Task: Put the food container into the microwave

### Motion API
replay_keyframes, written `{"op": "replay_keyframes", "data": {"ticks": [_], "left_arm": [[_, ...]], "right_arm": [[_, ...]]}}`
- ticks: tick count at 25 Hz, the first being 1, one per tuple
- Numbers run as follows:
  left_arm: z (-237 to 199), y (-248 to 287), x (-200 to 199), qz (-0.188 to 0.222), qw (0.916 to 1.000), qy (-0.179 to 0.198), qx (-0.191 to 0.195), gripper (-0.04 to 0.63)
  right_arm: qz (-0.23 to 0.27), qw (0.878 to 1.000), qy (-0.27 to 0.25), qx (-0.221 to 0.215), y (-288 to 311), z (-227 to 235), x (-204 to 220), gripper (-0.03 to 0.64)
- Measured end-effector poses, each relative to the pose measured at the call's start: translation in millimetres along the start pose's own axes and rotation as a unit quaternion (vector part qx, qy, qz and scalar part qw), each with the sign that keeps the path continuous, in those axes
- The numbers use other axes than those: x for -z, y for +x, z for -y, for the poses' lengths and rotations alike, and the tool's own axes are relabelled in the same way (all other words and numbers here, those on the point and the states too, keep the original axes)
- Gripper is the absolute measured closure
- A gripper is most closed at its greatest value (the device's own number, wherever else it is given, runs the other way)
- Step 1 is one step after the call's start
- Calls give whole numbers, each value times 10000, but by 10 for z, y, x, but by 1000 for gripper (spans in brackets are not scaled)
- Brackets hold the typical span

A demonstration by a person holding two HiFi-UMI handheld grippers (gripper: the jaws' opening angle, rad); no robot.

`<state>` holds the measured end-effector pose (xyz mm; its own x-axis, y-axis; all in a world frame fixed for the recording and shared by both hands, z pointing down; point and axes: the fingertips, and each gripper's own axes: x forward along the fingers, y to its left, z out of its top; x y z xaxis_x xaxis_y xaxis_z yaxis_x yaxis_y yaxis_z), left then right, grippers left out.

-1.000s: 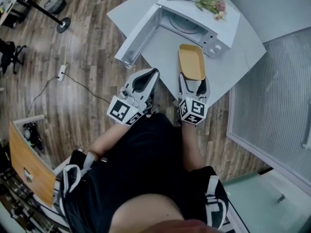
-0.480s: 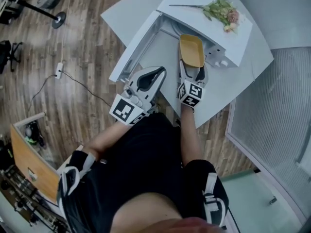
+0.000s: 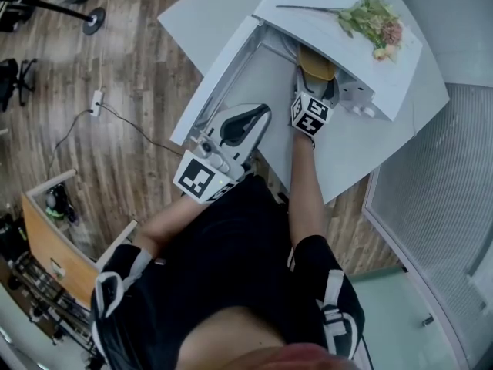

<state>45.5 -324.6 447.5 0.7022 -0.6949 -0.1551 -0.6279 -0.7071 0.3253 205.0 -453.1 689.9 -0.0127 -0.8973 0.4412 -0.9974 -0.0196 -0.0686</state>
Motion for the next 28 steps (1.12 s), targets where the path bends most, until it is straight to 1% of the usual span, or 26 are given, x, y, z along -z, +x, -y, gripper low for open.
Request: {"op": "replay_keyframes", "data": {"ticks": [4,12,18,22,28], "left_arm": [[-77,26,75,-55,9999,-93,-51,563],[-200,74,158,-166,9998,-102,-81,563],[-267,93,177,-198,9997,-120,-123,563],[-297,103,188,-218,9996,-137,-126,563],[-272,107,191,-211,9996,-161,-101,563]], "right_arm": [[-80,9999,-46,85,298,63,-1,173],[-402,9990,-78,196,686,180,138,173],[-537,9982,-177,203,859,194,192,173],[-746,9969,-174,201,933,206,285,172],[-833,9964,-165,86,940,180,316,160]]}}
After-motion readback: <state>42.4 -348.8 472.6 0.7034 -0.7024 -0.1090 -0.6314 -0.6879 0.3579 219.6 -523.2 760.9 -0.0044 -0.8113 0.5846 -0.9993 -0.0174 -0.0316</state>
